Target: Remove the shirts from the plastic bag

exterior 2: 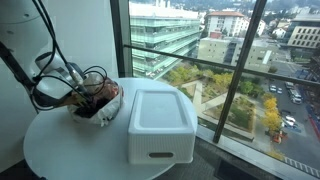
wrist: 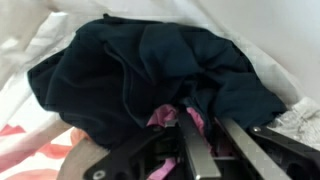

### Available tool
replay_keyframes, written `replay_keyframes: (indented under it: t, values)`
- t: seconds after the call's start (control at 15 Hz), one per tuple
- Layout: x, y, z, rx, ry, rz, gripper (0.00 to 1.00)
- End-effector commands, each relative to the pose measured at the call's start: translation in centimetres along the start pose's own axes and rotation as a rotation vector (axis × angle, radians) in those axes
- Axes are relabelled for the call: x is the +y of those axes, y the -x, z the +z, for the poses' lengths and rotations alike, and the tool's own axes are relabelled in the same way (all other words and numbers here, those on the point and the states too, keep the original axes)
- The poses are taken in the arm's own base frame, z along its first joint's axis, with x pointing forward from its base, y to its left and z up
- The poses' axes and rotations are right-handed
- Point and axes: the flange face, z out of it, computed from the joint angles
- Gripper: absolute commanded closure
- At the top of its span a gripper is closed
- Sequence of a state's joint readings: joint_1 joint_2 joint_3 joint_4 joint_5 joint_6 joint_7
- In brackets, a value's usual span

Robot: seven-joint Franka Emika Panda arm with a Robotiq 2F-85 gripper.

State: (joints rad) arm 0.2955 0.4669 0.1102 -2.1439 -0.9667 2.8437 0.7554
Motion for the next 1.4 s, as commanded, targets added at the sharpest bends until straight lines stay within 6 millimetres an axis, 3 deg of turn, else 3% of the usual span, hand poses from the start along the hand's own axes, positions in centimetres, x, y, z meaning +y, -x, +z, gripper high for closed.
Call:
replay_keyframes:
  t: [0.0,0.4,0.53,0.8,0.93,1.2,1.33]
  values:
    - [0.2,-1.3,-6.7,0.051,0.037,-0.029,0.93]
    - [2.3,-5.4,-18.4,0.14,0.168,-0.012,0.93]
    - [3.1,-5.9,-22.2,0.058,0.212,-0.03,0.92]
    - [6.5,-5.9,-28.1,-0.112,0.36,-0.066,0.92]
    - [7.8,-7.2,-32.4,-0.134,0.471,-0.038,0.92]
    - [12.5,-10.0,-41.1,-0.013,0.612,0.124,0.94]
    - [15.4,-10.5,-43.9,0.029,0.67,0.2,0.94]
